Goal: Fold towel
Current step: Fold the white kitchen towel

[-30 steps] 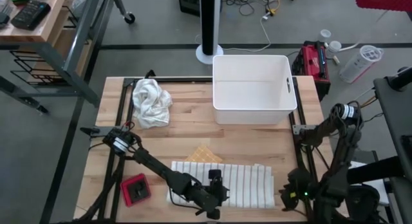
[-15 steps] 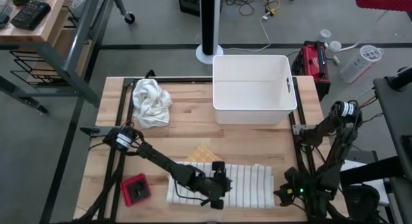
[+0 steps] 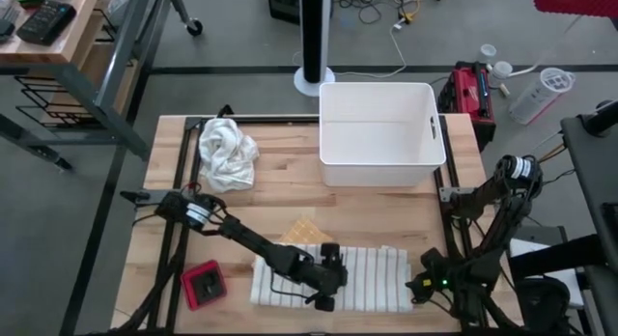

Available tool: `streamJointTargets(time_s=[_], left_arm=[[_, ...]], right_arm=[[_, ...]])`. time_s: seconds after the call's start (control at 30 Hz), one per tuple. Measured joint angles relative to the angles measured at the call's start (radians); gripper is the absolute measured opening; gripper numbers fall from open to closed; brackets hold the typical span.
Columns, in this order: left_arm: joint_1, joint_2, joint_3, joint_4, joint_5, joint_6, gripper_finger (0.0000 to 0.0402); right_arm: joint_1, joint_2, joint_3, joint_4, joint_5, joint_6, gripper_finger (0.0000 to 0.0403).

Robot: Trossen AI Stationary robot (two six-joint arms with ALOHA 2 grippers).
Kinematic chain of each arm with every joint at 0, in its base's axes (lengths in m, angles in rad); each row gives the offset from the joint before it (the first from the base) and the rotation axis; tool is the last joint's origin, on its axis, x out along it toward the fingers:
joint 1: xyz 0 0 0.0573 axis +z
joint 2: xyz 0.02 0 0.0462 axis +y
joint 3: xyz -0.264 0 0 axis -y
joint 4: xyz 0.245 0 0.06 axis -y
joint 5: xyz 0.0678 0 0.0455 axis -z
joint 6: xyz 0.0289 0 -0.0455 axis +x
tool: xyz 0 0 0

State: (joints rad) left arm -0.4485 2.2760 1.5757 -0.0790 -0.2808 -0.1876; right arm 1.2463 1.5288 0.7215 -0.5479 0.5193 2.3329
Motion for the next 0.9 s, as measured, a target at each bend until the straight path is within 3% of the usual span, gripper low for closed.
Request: streamJointTargets(time_s=[0.3,0.6,0.9], left_arm=[[0.007,0.028,0.001,0.024,0.036,-0.012,0.0094],[0.016,0.028,-0.010,0.030,0.038,-0.031,0.0093],[0.042,0.033,-0.016,0.110,-0.008,-0.031,0.0093]], right_arm=[[-0.045,0.003,-0.001,-0.003,-0.075,-0.016,0.0272],[-0.049,0.003,0.000,0.003,-0.081,-0.012,0.0269],[-0.084,-0.003,0.000,0.007,-0.112,-0.017,0.0269]])
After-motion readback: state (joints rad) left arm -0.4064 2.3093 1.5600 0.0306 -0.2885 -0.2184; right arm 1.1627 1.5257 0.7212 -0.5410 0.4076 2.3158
